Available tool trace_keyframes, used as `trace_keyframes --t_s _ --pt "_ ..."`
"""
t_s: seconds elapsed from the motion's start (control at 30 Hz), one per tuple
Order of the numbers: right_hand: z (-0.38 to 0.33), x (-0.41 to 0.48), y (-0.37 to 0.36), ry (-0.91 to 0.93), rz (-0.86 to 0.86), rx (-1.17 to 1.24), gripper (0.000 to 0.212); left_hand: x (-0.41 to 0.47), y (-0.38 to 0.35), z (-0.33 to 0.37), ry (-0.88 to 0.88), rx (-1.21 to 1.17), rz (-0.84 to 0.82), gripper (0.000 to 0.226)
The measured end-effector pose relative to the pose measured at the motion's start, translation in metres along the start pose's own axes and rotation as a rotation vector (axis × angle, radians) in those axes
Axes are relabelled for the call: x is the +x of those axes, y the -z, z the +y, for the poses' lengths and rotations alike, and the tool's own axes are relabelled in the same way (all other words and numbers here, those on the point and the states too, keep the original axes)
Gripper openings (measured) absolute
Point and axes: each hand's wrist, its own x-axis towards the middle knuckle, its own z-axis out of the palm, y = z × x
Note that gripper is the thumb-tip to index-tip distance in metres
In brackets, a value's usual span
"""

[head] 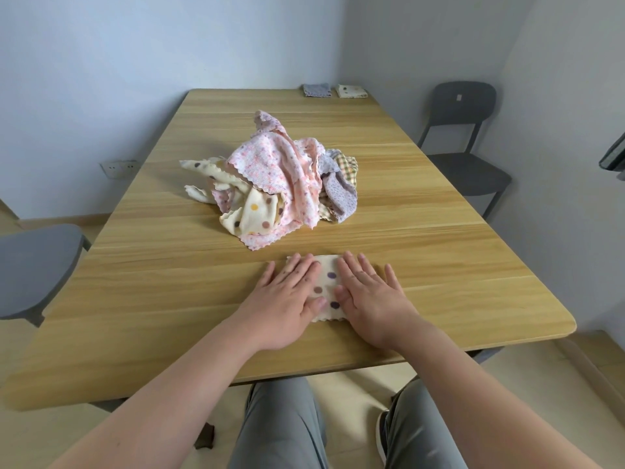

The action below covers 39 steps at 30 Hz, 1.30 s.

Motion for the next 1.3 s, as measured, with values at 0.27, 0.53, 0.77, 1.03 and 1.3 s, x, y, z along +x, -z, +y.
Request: trace_keyframes --t_s 0.27,0.53,0.77,1.03,1.3 --pt "0.0 -0.009 0.012 -0.256 0.241 0.02 0.055 0.015 0.02 0.003 0.11 -0.173 0.276 0.051" --pt "-0.01 -0.001 0.011 -0.247 0.267 0.217 0.029 0.03 0.032 0.007 0.199 -0.299 0.205 0.057" --pt "-0.01 0.001 0.028 -0.251 0.269 0.792 0.038 0.028 0.044 -0.001 0.265 -0.518 0.232 0.013" --pt "0.007 0.033 0.056 -0.205 0.289 1.079 0.022 0.043 0.075 -0.014 0.145 -0.911 0.163 0.016" --pt "0.033 0.096 0.106 -0.09 0.121 1.019 0.015 0.097 0.113 -0.031 0.177 -0.859 0.197 0.055"
